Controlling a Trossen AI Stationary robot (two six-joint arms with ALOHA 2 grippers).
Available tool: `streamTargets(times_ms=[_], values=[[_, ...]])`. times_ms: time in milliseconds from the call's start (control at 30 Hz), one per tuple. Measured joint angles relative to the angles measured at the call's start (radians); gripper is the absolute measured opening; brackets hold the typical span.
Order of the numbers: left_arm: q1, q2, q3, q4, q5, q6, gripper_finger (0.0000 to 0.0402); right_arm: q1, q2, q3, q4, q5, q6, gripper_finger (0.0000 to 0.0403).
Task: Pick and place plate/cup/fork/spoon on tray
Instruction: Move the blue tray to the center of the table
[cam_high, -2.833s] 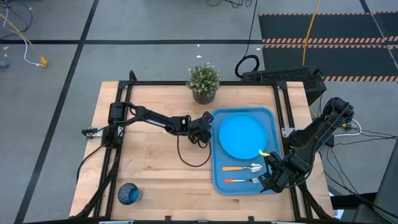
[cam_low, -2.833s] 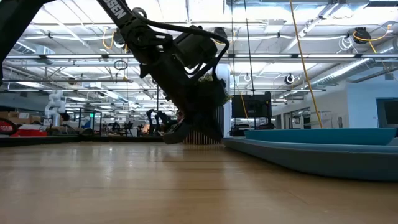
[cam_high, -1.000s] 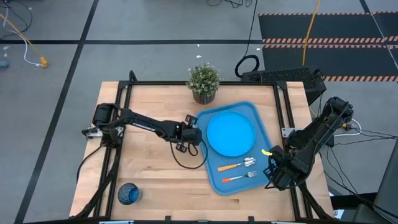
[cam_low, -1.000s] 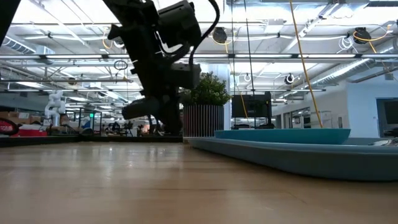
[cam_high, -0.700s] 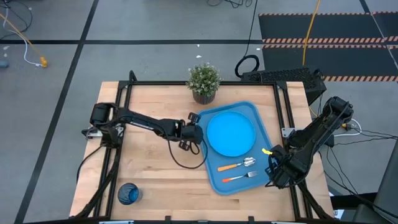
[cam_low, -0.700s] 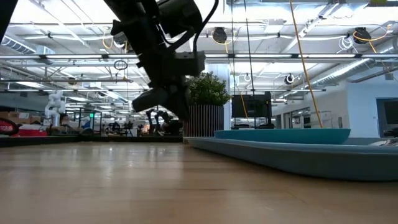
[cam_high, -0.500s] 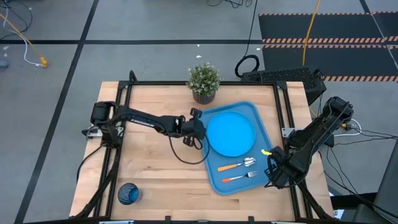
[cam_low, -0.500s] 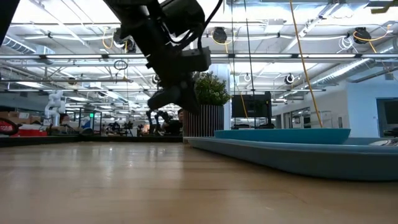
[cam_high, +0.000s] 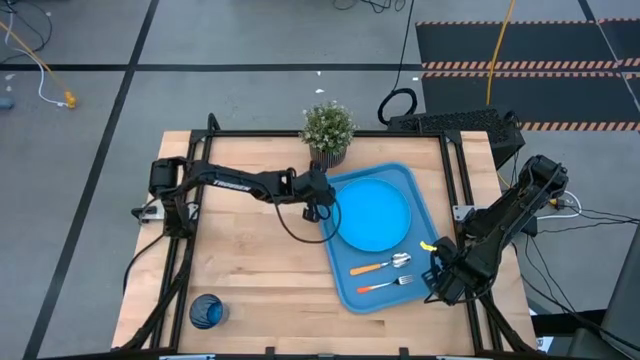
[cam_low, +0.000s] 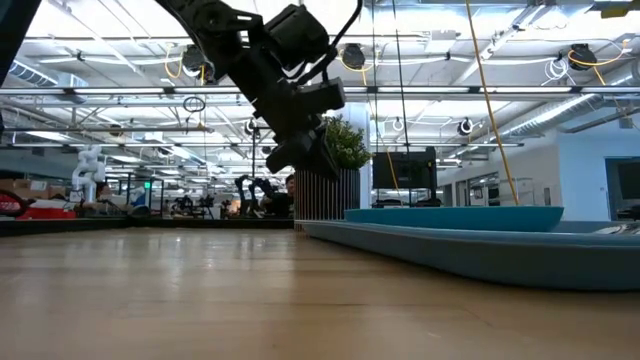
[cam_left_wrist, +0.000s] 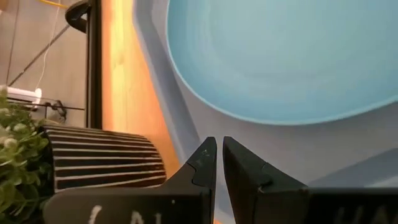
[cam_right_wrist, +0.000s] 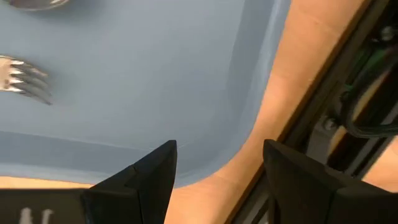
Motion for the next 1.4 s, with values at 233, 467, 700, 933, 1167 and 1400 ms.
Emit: streamTargets(times_ms=[233, 467, 700, 933, 1167, 1400], values=[[0.033, 0.000, 0.001, 0.000, 0.015, -0.002, 0.0031, 0.000, 0.000, -0.059, -0.004, -0.001, -0.002, 0.0231], [0.038, 0.000, 0.001, 0.000, 0.030, -0.022, 0.0031, 0.000, 0.000, -0.093, -0.002, -0.002, -0.019, 0.0231], [0.036, 0.000, 0.001, 0.000, 0.030, -0.039, 0.0031, 0.000, 0.000, -0.093, -0.002, 0.055, -0.072, 0.0231], [0.025, 0.000, 0.001, -0.026, 0.044, -0.056, 0.0031, -0.002, 0.000, -0.126, 0.040, 0.050, -0.084, 0.0231], [0.008, 0.000, 0.001, -0.030, 0.044, -0.068, 0.0031, -0.002, 0.000, -0.187, 0.129, 0.048, -0.076, 0.0231], [0.004, 0.000, 0.001, -0.030, 0.044, -0.070, 0.0031, -0.002, -0.001, -0.188, 0.132, 0.051, -0.101, 0.0221]])
